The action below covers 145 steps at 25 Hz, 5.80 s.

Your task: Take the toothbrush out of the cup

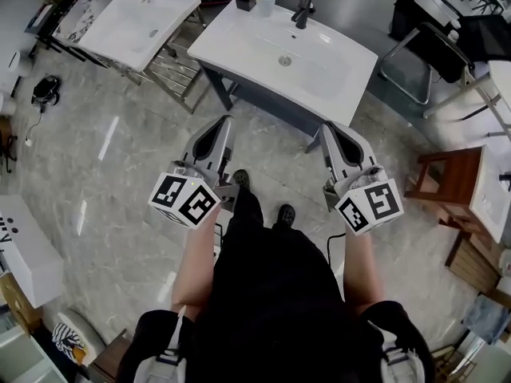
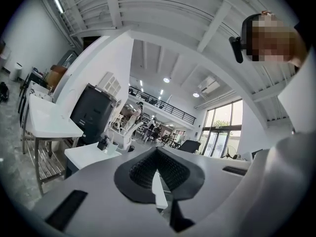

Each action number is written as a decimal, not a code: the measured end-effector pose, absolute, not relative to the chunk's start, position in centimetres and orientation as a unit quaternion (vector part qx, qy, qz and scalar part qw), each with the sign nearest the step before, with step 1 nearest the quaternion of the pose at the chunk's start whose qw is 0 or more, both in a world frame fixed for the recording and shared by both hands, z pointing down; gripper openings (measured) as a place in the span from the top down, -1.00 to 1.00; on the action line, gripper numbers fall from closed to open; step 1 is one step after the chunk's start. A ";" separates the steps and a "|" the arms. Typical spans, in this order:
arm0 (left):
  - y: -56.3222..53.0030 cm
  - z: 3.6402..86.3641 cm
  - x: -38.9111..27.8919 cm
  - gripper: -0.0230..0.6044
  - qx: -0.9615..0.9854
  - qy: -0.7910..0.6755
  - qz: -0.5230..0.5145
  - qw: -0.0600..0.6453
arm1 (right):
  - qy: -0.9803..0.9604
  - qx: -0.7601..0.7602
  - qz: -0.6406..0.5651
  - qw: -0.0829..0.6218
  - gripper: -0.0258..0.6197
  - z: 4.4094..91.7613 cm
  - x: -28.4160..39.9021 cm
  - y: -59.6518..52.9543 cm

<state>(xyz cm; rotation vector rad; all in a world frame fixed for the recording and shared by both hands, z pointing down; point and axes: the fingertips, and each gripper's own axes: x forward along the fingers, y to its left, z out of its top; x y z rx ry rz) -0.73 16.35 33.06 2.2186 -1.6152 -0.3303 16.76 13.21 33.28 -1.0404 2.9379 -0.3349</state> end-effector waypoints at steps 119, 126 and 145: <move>-41.6 53.0 -13.5 0.76 0.751 -0.589 0.032 0.298 | 0.866 -0.439 -0.213 -0.109 0.83 42.6 0.9 -32.4; -41.4 51.7 -13.1 0.78 0.752 -0.595 0.015 0.282 | 0.869 -0.439 -0.205 -0.104 0.83 41.7 2.0 -32.0; -37.4 42.0 -12.9 0.80 0.756 -0.623 -0.060 0.194 | 0.894 -0.417 -0.160 -0.042 0.83 37.2 4.7 -28.7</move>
